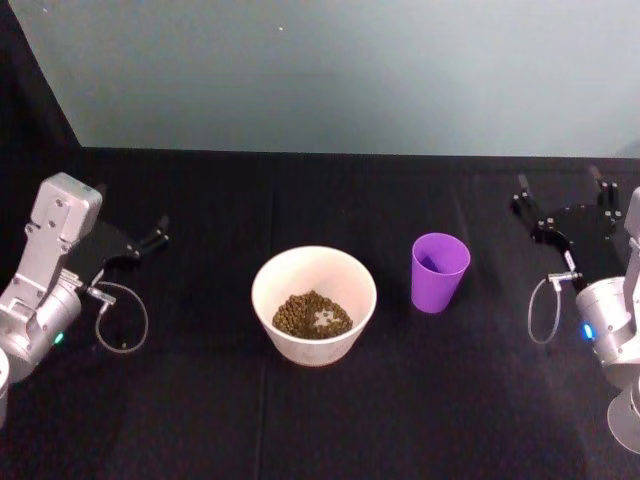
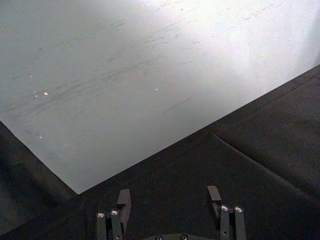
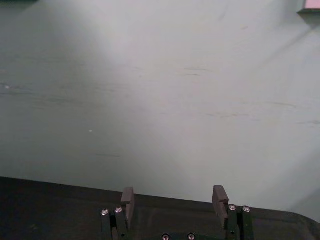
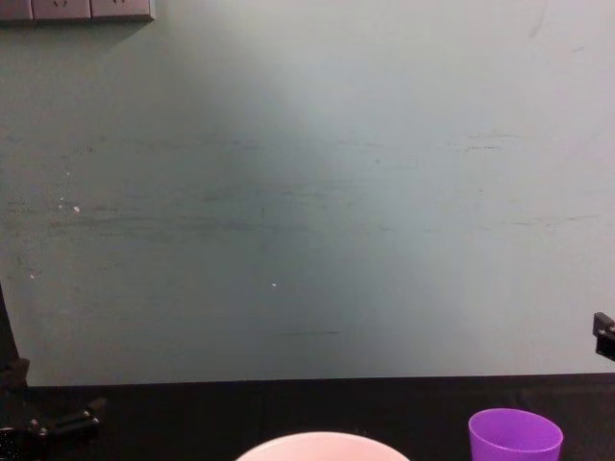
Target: Pick up the cup and pour the mung beans from the cup into the bowl.
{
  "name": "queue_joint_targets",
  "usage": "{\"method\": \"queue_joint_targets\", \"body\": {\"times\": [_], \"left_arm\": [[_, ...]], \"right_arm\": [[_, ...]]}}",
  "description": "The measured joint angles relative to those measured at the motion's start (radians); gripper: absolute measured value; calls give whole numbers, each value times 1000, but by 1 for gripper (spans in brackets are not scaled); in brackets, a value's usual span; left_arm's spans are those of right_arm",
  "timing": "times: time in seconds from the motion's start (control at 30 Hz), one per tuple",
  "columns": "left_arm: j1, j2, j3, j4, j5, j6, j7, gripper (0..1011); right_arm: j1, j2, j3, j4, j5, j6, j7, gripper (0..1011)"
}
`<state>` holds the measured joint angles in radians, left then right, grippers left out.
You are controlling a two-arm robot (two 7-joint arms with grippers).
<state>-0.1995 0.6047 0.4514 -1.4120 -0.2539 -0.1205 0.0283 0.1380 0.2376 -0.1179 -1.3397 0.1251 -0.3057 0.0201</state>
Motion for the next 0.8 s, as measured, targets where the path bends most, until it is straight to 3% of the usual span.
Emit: {"method": "queue_joint_targets", "body": {"times": [0.27, 0.8], "left_arm": [[0, 0, 0, 0, 0, 0, 0, 1000], [0, 0, 0, 0, 0, 0, 0, 1000]], "right_arm": [[5, -17, 18, 14, -22, 10, -8, 1003], [6, -17, 18, 17, -26, 18, 11, 1003]]}}
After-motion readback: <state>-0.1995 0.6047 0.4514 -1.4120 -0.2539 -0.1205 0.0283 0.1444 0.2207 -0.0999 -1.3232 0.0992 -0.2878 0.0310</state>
